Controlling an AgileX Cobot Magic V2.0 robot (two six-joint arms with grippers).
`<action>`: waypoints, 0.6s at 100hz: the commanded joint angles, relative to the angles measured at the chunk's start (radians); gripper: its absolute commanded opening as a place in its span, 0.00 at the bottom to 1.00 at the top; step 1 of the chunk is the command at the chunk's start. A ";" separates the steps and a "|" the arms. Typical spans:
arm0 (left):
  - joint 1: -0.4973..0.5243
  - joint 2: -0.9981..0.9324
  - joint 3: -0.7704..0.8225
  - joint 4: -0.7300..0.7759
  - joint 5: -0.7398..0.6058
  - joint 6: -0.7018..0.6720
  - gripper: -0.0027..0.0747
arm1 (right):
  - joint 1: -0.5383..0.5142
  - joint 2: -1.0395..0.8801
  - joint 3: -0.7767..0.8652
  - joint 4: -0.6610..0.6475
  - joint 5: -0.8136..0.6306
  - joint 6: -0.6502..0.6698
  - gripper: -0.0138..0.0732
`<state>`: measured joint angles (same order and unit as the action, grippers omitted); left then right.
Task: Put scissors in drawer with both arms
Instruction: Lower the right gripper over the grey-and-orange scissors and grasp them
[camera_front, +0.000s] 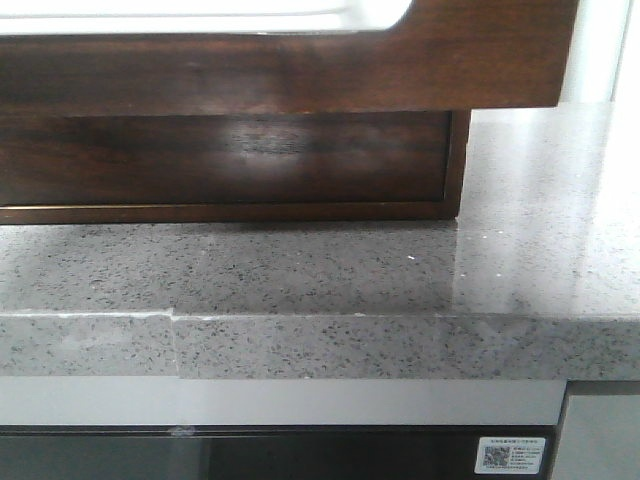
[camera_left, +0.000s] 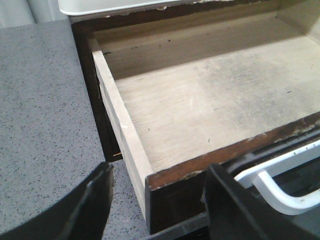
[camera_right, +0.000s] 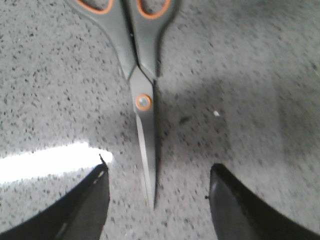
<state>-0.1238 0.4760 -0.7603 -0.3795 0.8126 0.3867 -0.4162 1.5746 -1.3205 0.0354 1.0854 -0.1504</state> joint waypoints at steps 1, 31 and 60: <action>-0.010 0.016 -0.026 -0.034 -0.084 -0.012 0.54 | -0.005 0.028 -0.076 0.021 0.011 -0.051 0.57; -0.010 0.016 -0.026 -0.034 -0.094 -0.012 0.54 | 0.035 0.188 -0.196 0.026 0.065 -0.130 0.53; -0.010 0.016 -0.026 -0.032 -0.094 -0.012 0.54 | 0.037 0.240 -0.230 0.026 0.097 -0.145 0.53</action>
<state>-0.1257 0.4760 -0.7603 -0.3815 0.7938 0.3851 -0.3788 1.8578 -1.5153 0.0589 1.1705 -0.2753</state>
